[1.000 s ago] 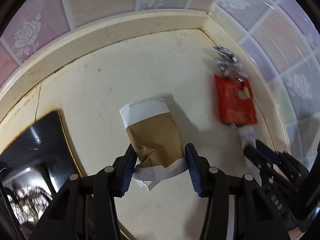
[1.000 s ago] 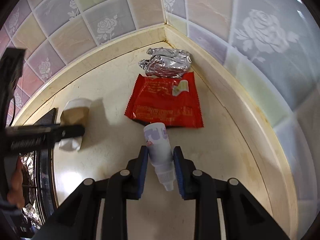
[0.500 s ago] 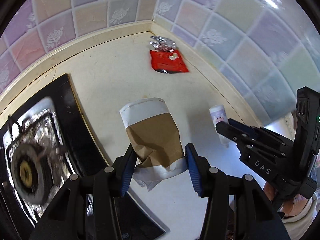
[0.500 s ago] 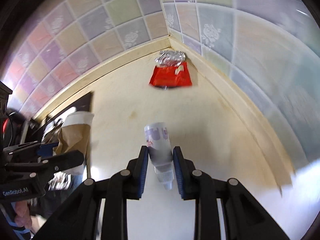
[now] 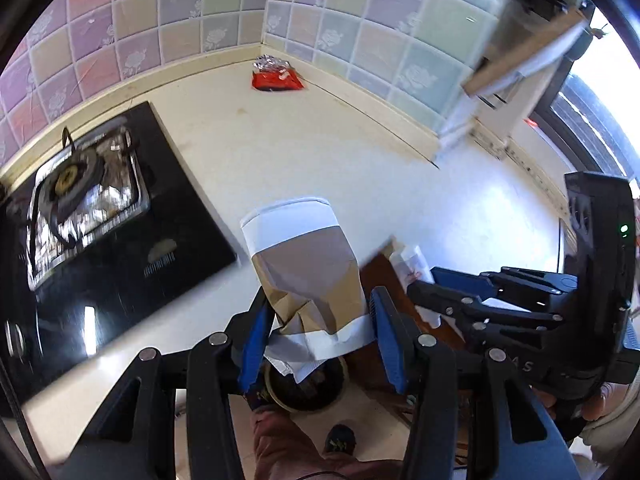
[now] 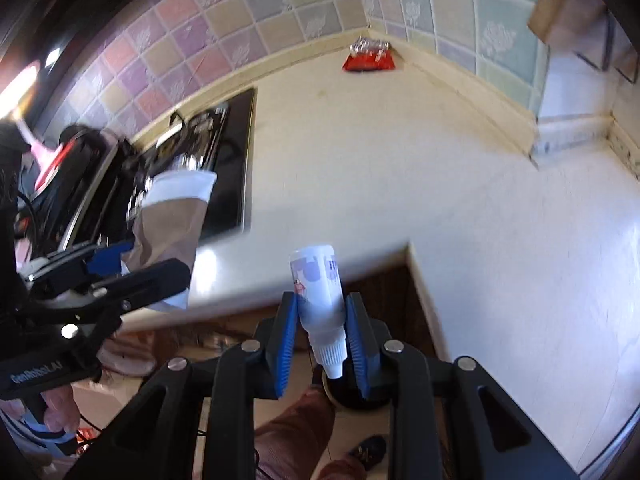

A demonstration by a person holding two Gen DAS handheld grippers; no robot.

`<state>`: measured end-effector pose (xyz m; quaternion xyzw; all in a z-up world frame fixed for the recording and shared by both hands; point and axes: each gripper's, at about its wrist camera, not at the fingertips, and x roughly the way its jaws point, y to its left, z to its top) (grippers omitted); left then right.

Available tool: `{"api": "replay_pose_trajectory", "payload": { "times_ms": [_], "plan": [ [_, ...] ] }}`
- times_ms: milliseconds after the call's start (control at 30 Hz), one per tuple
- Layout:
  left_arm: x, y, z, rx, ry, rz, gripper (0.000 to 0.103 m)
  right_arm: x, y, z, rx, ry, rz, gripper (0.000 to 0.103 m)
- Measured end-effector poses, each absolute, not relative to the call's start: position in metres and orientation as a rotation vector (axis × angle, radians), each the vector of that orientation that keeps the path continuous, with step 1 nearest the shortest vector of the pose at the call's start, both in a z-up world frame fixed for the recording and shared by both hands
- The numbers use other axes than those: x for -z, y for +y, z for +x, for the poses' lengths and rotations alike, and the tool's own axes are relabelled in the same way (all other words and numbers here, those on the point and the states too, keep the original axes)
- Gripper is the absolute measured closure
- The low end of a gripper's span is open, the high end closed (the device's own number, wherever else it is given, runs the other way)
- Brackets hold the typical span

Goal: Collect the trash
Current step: 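Lift the bottle and paper cup and carry them down over the bin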

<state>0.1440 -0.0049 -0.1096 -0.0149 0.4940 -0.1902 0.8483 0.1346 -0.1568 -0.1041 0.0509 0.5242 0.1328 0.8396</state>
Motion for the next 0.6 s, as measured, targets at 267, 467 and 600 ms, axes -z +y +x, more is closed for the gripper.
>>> {"api": "replay_pose_trajectory", "payload": {
  "times_ms": [267,467,600],
  "plan": [
    [0.16,-0.01,0.066,0.409,1.121,0.016,0.055,0.166,-0.148,0.071,-0.287,1.242,0.082,0.078],
    [0.228,-0.017,0.036,0.405,1.228,0.101,0.055,0.238,-0.135,0.053,-0.272,1.346,0.078,0.078],
    [0.296,-0.016,0.034,0.413,1.298,0.09,0.055,0.305,-0.132,0.05,-0.227,1.384,0.111,0.078]
  ]
}}
